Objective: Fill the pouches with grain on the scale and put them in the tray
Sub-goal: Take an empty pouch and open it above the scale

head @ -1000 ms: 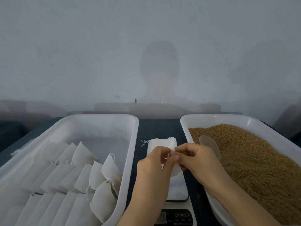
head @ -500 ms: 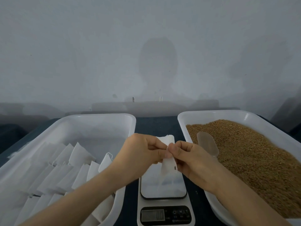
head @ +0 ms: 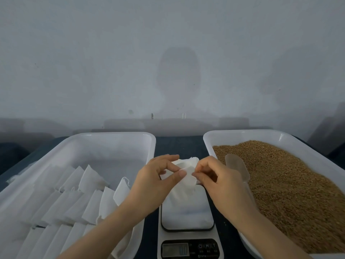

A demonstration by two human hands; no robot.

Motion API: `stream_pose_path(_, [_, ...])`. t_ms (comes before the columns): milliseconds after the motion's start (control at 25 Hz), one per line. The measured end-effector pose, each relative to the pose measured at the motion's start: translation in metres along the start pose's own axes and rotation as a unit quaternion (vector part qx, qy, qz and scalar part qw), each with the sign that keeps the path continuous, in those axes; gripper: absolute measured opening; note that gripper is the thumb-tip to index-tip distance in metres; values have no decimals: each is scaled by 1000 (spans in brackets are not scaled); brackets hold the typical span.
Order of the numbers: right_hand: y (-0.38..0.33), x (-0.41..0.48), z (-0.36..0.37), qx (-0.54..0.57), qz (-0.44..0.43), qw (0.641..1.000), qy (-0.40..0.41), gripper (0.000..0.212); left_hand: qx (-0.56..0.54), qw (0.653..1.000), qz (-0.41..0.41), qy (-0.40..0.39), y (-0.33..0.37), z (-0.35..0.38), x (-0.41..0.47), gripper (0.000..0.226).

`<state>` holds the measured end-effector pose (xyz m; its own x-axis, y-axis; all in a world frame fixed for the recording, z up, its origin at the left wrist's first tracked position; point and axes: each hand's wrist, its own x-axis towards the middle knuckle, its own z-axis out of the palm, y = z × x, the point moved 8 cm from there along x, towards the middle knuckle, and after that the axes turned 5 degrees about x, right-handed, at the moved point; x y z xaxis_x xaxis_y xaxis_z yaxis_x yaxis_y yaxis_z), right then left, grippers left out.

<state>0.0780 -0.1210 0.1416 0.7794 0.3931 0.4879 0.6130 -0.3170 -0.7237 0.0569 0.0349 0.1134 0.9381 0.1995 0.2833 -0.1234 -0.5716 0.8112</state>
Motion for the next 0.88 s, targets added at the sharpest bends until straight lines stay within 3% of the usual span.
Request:
stream_pose_path(160, [3, 2, 5, 2, -12, 999, -30, 19, 49, 994, 97, 29, 14, -3, -6, 19])
stream_pose_path(360, [21, 1, 16, 100, 91, 986, -100, 30, 102, 982, 155, 16, 21, 4, -11, 17])
stream_pose_path(480, [33, 3, 10, 167, 135, 974, -73, 23, -19, 998, 52, 14, 7, -1, -7, 41])
stream_pose_path(600, [45, 2, 7, 162, 169, 970, -64, 21, -125, 989, -71, 41, -18, -7, -1, 21])
stream_pose_path(720, [52, 0, 14, 161, 203, 961, -94, 15, -146, 985, -84, 43, -20, -8, 0, 4])
stream_pose_path(880, [60, -5, 23, 210, 259, 934, -132, 18, -174, 980, -84, 46, -20, -7, -1, 11])
